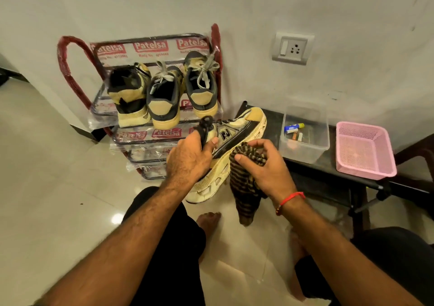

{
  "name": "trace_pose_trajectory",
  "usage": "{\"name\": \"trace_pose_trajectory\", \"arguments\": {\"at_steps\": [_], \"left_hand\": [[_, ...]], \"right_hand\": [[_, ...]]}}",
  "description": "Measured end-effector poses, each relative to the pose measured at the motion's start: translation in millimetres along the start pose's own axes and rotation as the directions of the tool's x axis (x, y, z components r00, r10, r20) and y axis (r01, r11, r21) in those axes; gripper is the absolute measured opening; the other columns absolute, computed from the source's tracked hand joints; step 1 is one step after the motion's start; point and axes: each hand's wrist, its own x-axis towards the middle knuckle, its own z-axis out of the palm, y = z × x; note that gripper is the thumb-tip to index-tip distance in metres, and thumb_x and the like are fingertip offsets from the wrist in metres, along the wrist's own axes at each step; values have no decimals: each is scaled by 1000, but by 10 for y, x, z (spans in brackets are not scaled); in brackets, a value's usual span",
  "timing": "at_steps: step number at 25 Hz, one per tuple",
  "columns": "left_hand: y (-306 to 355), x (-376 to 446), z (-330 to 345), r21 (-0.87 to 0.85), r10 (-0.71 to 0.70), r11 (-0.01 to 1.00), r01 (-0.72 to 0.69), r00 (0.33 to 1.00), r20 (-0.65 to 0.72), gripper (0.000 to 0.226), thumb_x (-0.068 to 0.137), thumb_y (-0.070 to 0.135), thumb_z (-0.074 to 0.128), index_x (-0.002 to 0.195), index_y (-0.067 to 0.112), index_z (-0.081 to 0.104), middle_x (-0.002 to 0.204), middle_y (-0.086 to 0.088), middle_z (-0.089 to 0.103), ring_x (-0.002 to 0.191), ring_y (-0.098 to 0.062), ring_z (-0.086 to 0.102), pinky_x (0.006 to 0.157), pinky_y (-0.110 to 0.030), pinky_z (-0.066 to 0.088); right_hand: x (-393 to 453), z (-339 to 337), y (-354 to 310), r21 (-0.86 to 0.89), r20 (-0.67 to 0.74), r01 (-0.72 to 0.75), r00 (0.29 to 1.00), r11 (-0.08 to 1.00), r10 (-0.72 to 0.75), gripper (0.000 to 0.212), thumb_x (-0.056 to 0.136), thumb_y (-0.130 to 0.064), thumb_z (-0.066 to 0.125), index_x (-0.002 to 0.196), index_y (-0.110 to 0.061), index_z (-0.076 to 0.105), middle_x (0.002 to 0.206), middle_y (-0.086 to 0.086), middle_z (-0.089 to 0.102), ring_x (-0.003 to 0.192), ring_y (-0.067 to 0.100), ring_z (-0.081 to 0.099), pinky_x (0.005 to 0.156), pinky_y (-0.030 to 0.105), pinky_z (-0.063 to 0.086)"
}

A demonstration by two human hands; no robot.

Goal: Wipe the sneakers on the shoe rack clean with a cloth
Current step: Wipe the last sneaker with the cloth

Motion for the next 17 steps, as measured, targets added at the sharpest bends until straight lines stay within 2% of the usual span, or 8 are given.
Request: {"name": "trace_pose_trajectory", "arguments": {"at_steps": [2,4,7,9,10,13,15,17], "left_hand": [[40,-175,-285,18,3,1000,-1,990,-139,35,96,60,55,106,27,57,93,4,62,91,-22,60,83,-44,53],[-18,-332,-580,41,73,997,-66,979,-192,30,95,53,60,103,26,52,89,5,60,88,-21,60,81,-44,54],[-259,-395,-1061,-63,195,977,-204,972,-129,41,91,38,73,123,23,52,111,2,68,105,-20,65,87,-45,58],[-435,-321,-1359,-139,263,948,-287,949,-171,52,89,32,76,134,23,52,126,2,67,116,-17,65,93,-43,59],[-514,-244,-1468,-129,278,942,-310,934,-223,52,89,31,75,136,22,53,127,1,68,116,-17,65,92,-43,60],[-741,78,-1747,-63,253,952,-298,888,-385,44,92,30,72,132,21,58,120,-1,73,107,-19,70,87,-45,61],[-898,330,-1903,18,236,968,-252,873,-427,39,94,30,69,131,20,59,116,-3,74,103,-22,71,83,-47,62],[-1039,581,-2009,143,245,969,-201,858,-452,36,96,30,66,129,19,59,112,-5,74,98,-26,70,78,-47,61]], "right_hand": [[-42,268,-149,-54,50,83,996,995,-80,44,81,-42,77,116,-33,51,107,-11,62,100,2,61,91,29,55],[-21,516,-310,-51,81,174,982,983,-169,45,79,-48,76,116,-38,53,114,-9,63,106,6,61,96,34,53],[101,819,-618,2,116,280,953,960,-278,49,82,-49,73,127,-38,56,123,-7,61,114,7,59,101,38,51],[210,1038,-840,46,191,330,923,943,-333,54,88,-44,69,138,-36,53,133,-7,58,123,5,54,107,36,46],[267,1146,-946,61,239,350,904,935,-355,55,90,-41,68,142,-35,50,137,-8,57,127,4,52,109,36,44],[416,1514,-1227,24,364,395,852,919,-376,64,90,-39,69,148,-33,42,139,-8,56,127,6,52,110,33,43],[450,1760,-1401,-65,416,452,823,890,-387,71,87,-43,72,149,-33,39,136,-7,56,125,8,52,107,28,42],[491,2004,-1477,-133,451,511,794,849,-407,75,84,-43,75,149,-34,38,138,-6,55,128,11,50,109,29,40]]}}
